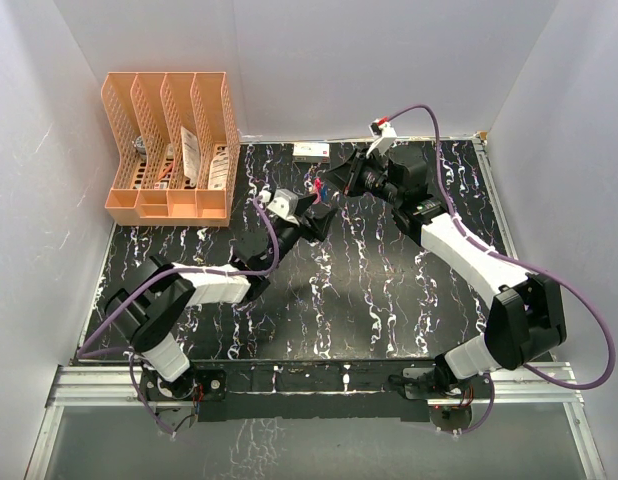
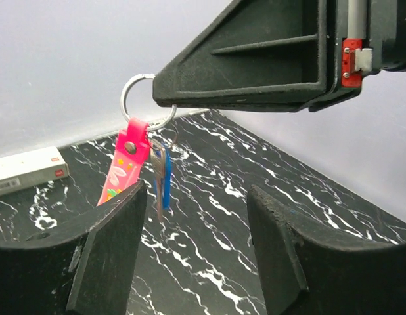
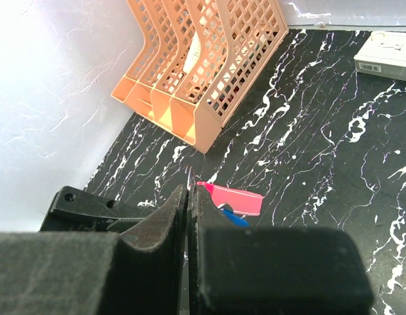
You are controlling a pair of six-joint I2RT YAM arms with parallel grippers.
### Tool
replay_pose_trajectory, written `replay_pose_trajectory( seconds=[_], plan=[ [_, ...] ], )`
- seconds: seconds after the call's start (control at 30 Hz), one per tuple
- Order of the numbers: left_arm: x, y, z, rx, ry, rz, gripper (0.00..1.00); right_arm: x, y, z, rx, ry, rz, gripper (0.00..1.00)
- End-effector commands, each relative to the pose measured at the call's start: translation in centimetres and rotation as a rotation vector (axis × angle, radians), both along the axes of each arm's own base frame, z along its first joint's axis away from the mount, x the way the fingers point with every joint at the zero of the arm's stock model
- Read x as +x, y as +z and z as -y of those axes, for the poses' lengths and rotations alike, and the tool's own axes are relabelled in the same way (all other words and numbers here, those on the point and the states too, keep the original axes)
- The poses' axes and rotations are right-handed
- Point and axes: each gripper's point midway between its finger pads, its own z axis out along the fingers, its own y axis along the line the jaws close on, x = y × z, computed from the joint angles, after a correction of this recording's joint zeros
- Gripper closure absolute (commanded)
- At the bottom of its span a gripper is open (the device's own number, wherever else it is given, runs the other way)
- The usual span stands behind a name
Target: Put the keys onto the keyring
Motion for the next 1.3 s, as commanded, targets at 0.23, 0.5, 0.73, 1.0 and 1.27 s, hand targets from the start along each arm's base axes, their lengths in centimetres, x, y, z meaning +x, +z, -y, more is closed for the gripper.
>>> replay_pose_trajectory(
  seconds=[0.23, 0.5, 0.73, 1.0, 1.27],
  plan=[
    [0.8, 2.2, -1.4, -0.072, 0.125, 0.175, 0.47, -1.7, 5.0, 0.4, 0.061, 0.021, 0.098, 1.0],
    [0.5, 2.8, -1.5, -0.114, 0.123, 0.214, 0.51, -2.1, 4.4, 0.5, 0.057, 0.026, 0.083, 1.0],
    [0.3, 3.5, -1.0, -0.141, 0.092, 0.229, 0.49, -2.3, 3.9, 0.5, 0.052, 0.026, 0.075, 1.0],
    [0.1, 4.8, -0.7, -0.183, 0.072, 0.249, 0.49, -2.2, 3.1, 0.4, 0.052, 0.027, 0.049, 1.0],
    [-0.1, 5.9, -0.4, -0.217, 0.052, 0.262, 0.51, -2.0, 1.8, 0.2, 0.05, 0.031, 0.025, 1.0]
  ],
)
